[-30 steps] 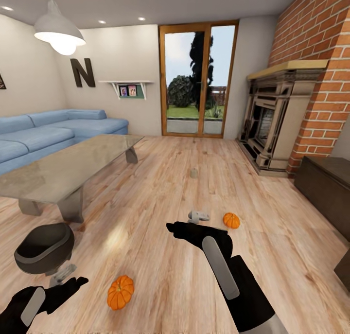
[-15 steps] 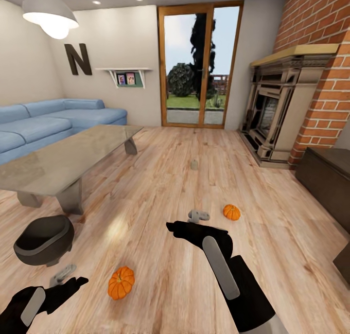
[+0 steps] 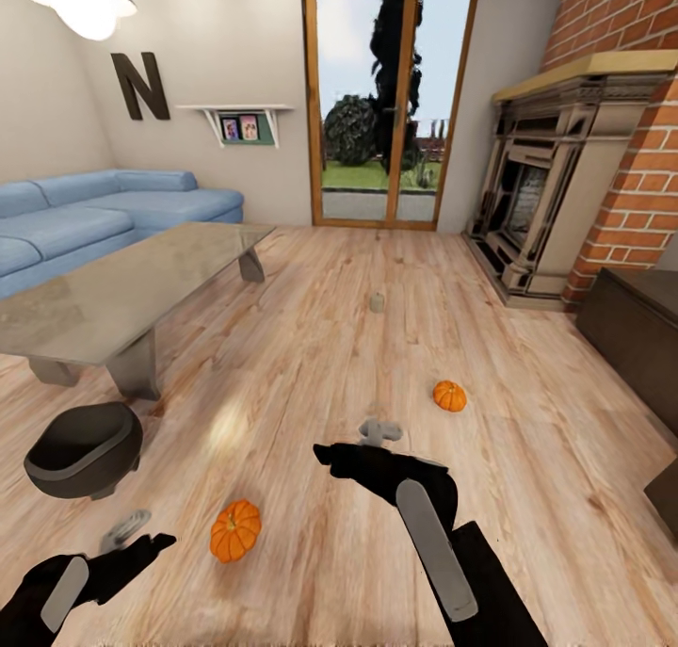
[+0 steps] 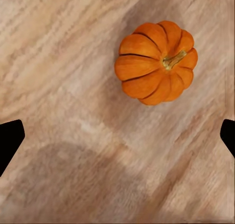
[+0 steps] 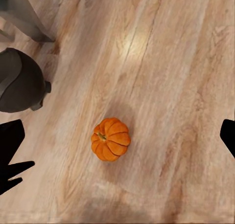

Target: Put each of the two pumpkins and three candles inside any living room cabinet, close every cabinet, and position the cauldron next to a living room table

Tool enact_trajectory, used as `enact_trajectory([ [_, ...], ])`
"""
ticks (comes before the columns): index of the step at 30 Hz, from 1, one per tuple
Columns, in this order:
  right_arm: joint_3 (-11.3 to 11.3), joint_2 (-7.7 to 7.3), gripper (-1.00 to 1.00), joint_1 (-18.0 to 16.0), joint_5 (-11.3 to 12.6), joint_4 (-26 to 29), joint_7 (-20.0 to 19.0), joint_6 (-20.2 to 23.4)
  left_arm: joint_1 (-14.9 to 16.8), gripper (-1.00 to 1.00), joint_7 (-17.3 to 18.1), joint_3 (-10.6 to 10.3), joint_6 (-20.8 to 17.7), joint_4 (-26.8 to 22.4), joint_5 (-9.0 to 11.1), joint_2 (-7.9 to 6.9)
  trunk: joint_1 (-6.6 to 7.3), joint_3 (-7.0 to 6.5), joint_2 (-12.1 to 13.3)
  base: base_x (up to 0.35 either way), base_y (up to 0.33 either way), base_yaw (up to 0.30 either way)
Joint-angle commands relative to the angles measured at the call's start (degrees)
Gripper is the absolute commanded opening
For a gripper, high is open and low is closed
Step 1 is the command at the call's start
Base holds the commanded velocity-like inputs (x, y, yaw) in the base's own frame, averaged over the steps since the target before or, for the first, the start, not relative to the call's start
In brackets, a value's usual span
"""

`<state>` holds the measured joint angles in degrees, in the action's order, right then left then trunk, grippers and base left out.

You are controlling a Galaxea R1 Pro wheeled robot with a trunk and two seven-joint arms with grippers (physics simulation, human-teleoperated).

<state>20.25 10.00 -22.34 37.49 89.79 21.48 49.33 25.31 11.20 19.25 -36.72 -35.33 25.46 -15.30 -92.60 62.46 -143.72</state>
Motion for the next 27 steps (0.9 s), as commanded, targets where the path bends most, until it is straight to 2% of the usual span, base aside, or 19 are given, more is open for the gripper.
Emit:
enact_trajectory([
  [1,0.59,0.00,1.00,1.26,0.25,0.51,-0.55,0.60,0.00,1.00,1.65,-0.06,0.00,0.00,-0.03,0.00,-0.02,0.23,-0.02,0.000,0.000,0.000],
  [6,1.50,0.00,1.00,3.21,0.73,1.21,-4.17,1.45,0.00,1.00,6.86,-0.17,-0.22,0.00,-0.05,-0.36,-0.15,1.33,-0.08,0.000,0.000,0.000],
  [9,1.19,0.00,1.00,3.55,0.79,1.31,-6.97,1.40,0.05,1.00,8.68,-0.12,-0.30,-0.03,-0.04,-0.54,-0.23,2.00,-0.12,0.000,0.000,0.000],
  [17,-3.26,0.00,1.00,3.78,0.75,1.37,-15.29,1.22,0.50,1.00,10.02,0.01,0.12,-0.89,-0.01,-0.59,-0.44,3.77,-0.23,0.000,0.000,0.000],
  [23,-9.53,0.00,1.00,3.85,0.74,1.34,-21.58,1.52,0.69,1.00,10.07,0.02,0.24,-0.96,-0.05,-0.27,-0.59,5.10,-0.31,0.000,0.000,0.000],
  [25,-12.53,-0.60,1.00,3.91,0.76,1.30,-24.25,1.58,0.70,1.00,10.07,0.01,0.24,-0.96,-0.06,-0.26,-0.64,5.54,-0.34,0.000,0.000,0.000],
  [27,-17.33,-2.09,1.00,3.91,0.80,1.25,-29.12,1.62,0.70,1.00,10.07,0.00,0.29,-0.96,-0.06,-0.26,-0.69,5.99,-0.36,0.000,0.000,0.000],
])
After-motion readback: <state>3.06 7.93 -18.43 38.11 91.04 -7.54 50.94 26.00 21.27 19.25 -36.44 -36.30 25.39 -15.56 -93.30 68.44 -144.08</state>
